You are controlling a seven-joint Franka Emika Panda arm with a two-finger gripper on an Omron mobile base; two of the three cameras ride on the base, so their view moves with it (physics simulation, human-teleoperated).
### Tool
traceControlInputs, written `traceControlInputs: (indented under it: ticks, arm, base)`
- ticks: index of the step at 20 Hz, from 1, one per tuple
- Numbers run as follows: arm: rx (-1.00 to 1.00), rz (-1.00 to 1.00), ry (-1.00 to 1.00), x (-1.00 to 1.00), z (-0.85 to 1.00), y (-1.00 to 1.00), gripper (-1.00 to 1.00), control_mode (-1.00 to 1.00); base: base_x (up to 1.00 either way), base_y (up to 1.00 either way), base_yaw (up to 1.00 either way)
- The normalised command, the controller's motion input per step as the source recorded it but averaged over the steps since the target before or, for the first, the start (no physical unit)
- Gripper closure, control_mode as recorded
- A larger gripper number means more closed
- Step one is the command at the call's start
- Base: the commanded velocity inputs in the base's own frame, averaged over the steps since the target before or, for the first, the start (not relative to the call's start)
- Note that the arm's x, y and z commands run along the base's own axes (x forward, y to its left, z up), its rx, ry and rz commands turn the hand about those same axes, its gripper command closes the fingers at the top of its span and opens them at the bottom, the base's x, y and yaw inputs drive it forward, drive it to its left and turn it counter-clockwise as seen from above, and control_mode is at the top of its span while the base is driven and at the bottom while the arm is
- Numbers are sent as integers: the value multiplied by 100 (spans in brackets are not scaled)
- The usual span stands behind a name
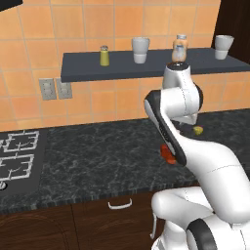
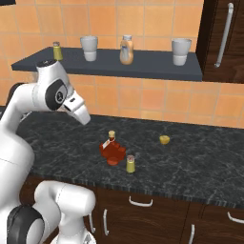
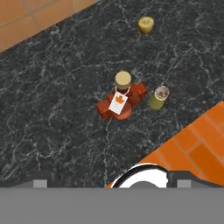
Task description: Put the shaker and condiment bottle from the counter next to their counterparts in the cabinet.
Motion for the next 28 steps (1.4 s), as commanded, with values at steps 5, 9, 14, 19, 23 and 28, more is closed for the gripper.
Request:
traceControlInputs:
  ticks: [5, 9, 14, 19, 23, 28]
  arm:
    - [0, -35, 0, 21, -2, 8, -100, -100]
    - [-3, -36, -5, 21, -5, 10, -100, -100]
    - [-11, -30, -2, 16, -25, 7, -100, -100]
    - [-18, -20, 0, 25, -23, 3, -100, -100]
    - [-17, -18, 0, 35, -11, 0, -100, -100]
    - [-1, -10, 0, 18, 0, 0, -100, -100]
  base:
    - [0, 0, 0]
    - [0, 0, 0]
    - [0, 0, 0]
    - [0, 0, 0]
    - [0, 0, 0]
    - [0, 0, 0]
